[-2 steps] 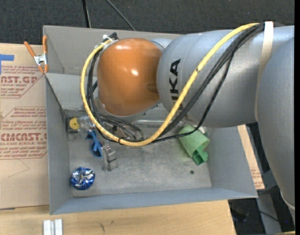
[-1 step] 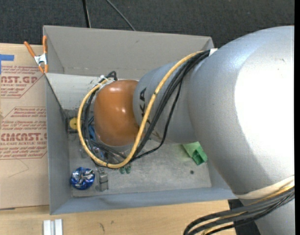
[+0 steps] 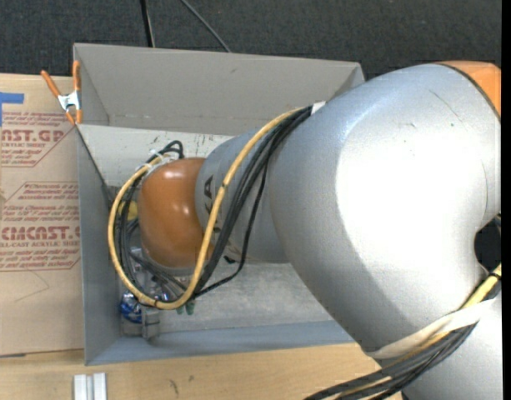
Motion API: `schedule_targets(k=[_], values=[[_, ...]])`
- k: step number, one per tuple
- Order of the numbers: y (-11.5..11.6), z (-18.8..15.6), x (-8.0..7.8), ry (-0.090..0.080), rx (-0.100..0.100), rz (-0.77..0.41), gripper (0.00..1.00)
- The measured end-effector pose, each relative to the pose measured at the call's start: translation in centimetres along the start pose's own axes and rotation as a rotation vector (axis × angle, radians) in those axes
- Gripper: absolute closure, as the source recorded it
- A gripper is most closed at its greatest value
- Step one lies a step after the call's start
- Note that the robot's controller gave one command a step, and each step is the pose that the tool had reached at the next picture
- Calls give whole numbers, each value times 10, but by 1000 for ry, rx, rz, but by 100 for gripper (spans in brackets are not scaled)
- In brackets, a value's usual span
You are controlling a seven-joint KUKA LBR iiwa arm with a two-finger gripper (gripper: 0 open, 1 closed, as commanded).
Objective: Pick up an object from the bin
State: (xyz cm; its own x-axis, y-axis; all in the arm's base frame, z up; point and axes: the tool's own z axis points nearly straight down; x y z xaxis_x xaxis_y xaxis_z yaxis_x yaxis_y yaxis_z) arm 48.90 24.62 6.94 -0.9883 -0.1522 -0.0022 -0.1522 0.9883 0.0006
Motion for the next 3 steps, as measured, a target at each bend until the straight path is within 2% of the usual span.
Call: schedule_targets(k=[1,2,3], values=[[0,0,0,2,-1,0,100],[-119,-10,-27,1,3,-284,100],[-120,-139,-31,-9,1,-266,100]])
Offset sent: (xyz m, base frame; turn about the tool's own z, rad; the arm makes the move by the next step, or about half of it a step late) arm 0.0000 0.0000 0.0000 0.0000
